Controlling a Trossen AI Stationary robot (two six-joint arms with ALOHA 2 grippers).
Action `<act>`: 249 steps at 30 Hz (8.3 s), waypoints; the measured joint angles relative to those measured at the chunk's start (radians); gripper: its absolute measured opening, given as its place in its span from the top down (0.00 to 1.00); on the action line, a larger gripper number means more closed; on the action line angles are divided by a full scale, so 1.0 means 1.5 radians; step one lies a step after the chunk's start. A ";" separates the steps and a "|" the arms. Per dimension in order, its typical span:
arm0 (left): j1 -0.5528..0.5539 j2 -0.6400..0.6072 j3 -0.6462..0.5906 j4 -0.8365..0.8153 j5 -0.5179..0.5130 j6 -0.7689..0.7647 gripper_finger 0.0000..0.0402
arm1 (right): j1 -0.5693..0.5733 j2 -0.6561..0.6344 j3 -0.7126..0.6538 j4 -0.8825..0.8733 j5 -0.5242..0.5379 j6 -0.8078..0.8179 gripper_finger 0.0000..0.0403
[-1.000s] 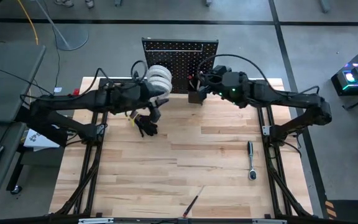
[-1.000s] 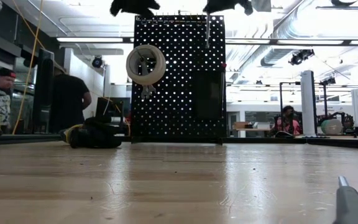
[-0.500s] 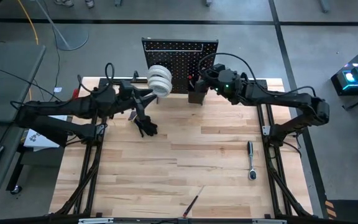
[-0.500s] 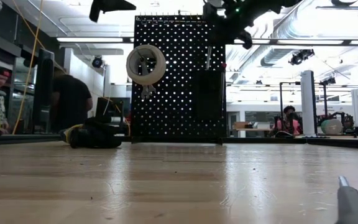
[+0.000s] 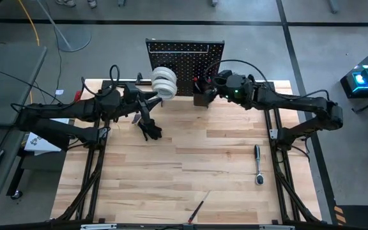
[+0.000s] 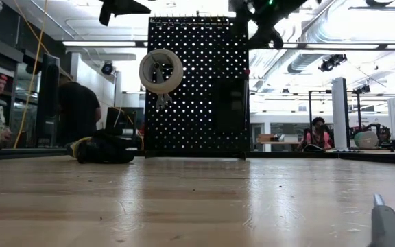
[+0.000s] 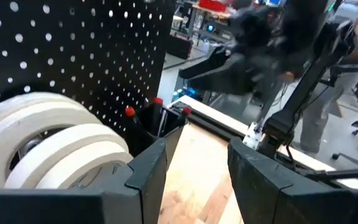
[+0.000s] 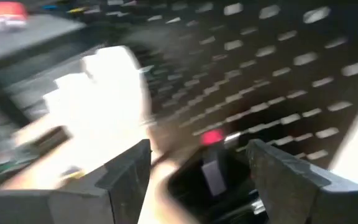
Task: Hang tools onto peg board
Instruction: Put the black nut driver into the black bin on the peg board
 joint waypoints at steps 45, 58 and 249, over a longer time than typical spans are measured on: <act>-0.222 0.125 0.001 -0.021 -0.005 -0.361 0.62 | 0.565 0.472 0.241 -0.279 -0.380 -0.281 0.35; -0.258 0.125 0.001 -0.029 -0.080 -0.348 0.62 | 0.585 0.550 0.241 -0.193 -0.374 -0.323 0.35; -0.265 -0.059 0.001 -0.210 -0.264 -0.201 0.62 | 0.225 0.260 0.294 -0.465 -0.081 0.123 0.95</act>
